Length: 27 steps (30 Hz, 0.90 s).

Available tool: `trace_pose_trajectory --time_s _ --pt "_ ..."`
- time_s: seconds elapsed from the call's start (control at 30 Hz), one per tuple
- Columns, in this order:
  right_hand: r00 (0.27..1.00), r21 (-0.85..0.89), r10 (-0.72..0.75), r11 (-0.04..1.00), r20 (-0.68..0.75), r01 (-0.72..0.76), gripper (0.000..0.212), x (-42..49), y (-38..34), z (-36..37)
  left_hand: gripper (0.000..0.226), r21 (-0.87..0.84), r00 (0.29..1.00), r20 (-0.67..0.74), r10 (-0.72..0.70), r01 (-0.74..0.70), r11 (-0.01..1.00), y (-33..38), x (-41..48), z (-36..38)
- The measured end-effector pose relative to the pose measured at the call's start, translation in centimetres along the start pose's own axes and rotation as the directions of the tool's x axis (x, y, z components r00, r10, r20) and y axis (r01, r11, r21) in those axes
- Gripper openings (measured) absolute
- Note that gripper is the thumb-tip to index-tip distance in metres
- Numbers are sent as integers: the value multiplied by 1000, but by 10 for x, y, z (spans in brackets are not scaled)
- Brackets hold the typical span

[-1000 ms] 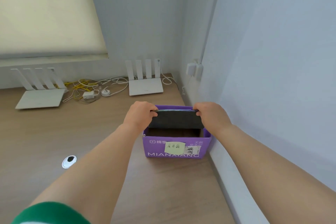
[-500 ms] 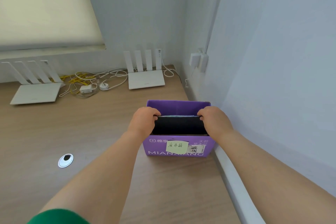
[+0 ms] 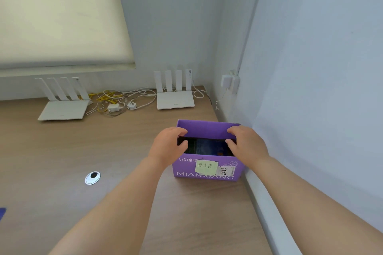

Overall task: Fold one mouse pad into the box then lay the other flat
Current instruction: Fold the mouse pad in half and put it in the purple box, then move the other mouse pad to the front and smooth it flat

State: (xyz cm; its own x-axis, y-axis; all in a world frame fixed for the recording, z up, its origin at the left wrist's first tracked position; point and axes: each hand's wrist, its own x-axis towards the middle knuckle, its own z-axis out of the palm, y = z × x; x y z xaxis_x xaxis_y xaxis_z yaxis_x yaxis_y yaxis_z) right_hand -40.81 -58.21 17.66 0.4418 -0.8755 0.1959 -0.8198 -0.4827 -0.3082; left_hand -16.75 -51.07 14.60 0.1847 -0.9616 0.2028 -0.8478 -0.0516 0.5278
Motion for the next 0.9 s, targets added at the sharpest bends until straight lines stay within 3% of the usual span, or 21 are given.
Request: trace_pose_trajectory --time_s 0.4,0.9 --pt "996 170 -71 982 -57 80 31 -66 -102 -27 40 -77 989 -151 -5 -7 997 1 -102 -82" --pt "988 189 -82 976 -128 105 33 -165 -300 16 39 -124 987 -158 -1 -18 992 -105 -245 -203"
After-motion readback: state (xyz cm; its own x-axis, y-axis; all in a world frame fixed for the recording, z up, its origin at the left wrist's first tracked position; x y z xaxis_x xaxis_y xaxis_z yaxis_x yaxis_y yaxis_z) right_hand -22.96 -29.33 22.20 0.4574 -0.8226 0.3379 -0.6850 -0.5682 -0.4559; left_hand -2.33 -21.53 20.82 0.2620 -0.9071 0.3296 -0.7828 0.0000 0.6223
